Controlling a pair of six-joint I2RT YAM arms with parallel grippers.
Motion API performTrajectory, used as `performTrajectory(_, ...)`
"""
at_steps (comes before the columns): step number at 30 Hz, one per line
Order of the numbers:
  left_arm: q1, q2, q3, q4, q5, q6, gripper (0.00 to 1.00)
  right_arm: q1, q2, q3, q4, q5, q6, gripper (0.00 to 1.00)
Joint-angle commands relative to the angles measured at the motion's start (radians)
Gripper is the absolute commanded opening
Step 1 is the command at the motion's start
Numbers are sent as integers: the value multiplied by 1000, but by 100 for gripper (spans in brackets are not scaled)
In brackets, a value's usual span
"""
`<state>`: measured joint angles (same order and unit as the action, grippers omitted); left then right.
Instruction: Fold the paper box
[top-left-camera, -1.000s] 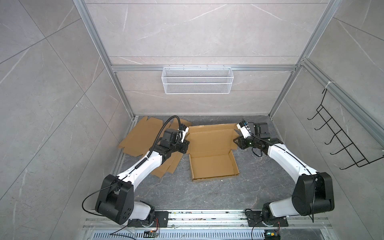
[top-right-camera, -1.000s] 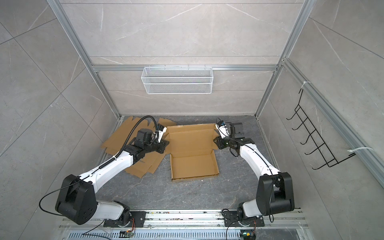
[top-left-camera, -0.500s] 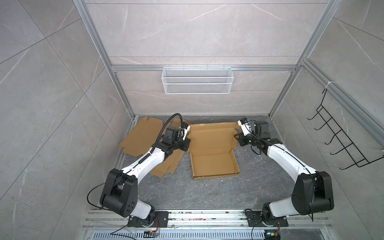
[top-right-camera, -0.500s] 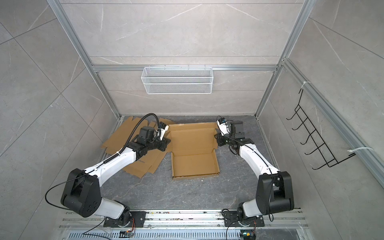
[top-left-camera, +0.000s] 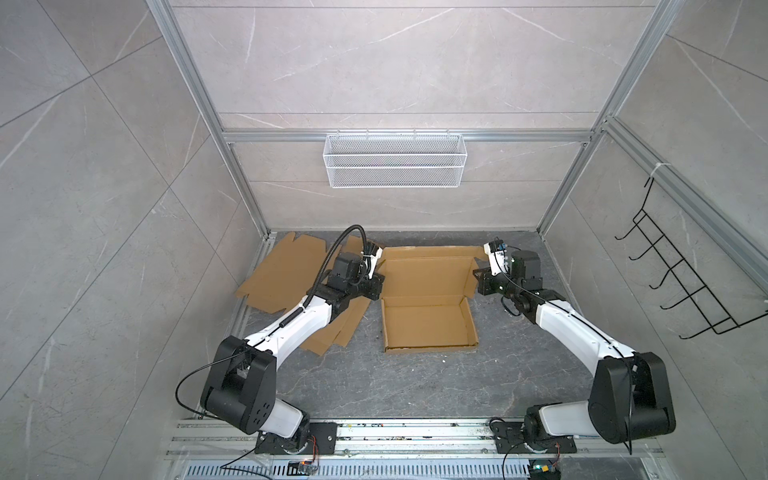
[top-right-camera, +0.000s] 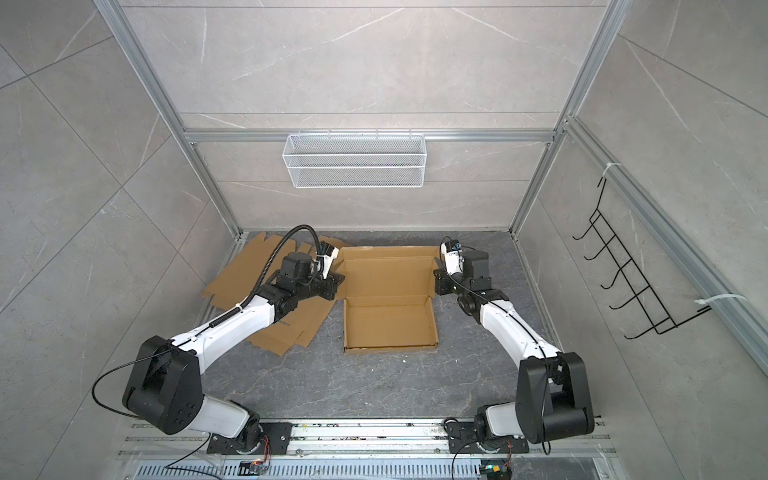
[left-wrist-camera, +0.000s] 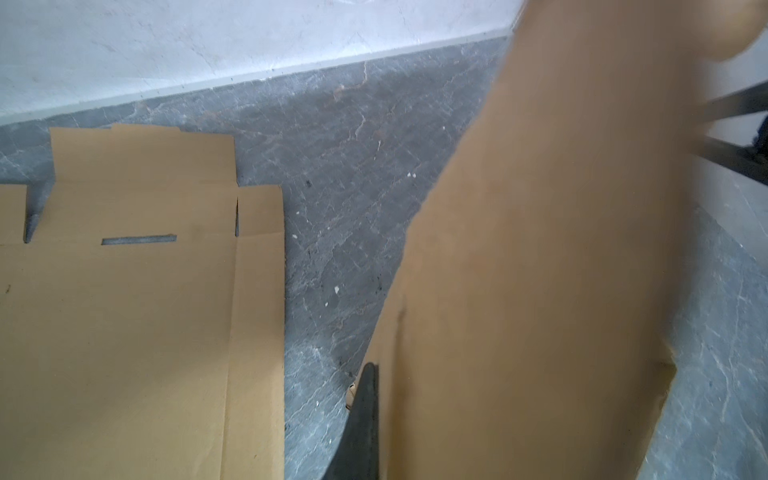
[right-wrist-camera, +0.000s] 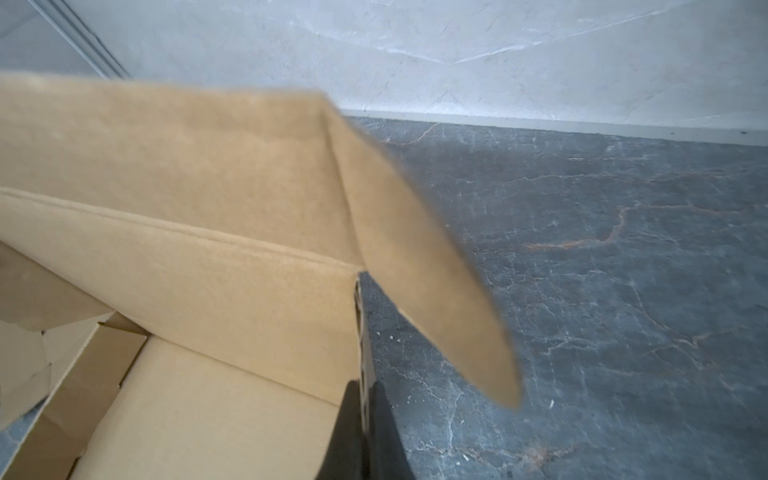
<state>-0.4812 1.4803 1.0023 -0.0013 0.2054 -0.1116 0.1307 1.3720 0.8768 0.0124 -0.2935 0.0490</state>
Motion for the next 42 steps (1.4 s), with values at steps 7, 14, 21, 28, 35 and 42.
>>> performTrajectory(7,-50,29,-21,307,-27,-102,0,62,-73,-72,132,107,124,0)
performTrajectory(14,-57,134,48,404,-61,-120,0,77,-34,-27,168,177,152,0)
performTrajectory(21,-89,218,56,542,-124,-157,0,99,-15,-77,249,255,189,0)
performTrajectory(28,-144,254,59,579,-179,-157,0,100,-35,-131,274,299,200,0)
performTrajectory(35,-199,275,13,640,-250,-185,0,100,-77,-234,313,322,227,0)
performTrajectory(42,-253,297,-16,704,-301,-167,0,100,-120,-297,316,345,236,0)
